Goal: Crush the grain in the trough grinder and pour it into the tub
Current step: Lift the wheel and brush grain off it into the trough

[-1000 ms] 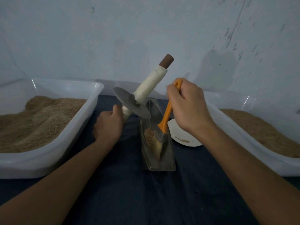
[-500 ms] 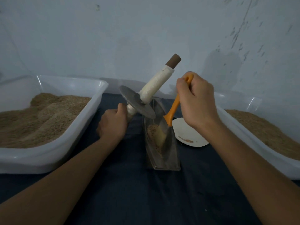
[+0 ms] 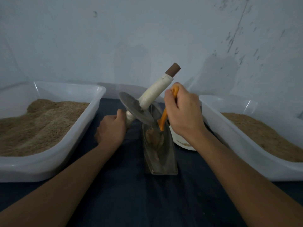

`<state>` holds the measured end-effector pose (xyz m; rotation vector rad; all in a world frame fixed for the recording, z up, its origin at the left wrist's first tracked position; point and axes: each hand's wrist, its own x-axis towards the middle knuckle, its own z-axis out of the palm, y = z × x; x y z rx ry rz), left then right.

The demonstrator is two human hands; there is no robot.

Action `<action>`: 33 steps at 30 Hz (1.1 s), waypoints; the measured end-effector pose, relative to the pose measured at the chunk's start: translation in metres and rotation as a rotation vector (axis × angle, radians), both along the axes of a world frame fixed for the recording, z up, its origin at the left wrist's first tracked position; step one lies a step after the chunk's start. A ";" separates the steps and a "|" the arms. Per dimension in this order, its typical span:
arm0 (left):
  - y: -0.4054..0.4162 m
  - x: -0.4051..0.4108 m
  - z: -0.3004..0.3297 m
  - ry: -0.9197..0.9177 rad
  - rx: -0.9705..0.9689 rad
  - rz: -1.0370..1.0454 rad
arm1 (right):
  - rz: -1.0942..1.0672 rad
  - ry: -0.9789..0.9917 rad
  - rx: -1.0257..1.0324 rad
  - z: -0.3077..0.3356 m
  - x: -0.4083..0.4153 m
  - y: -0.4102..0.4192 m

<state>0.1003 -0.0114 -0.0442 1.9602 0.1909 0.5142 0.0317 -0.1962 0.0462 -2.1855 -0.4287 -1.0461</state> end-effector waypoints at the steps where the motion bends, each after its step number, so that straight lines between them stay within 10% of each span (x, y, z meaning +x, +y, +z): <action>1: 0.000 0.000 0.000 0.001 -0.002 0.003 | 0.006 -0.014 0.027 0.002 -0.002 -0.001; 33: -0.002 0.004 -0.004 -0.008 0.051 0.029 | 0.036 -0.070 0.026 -0.020 0.000 -0.003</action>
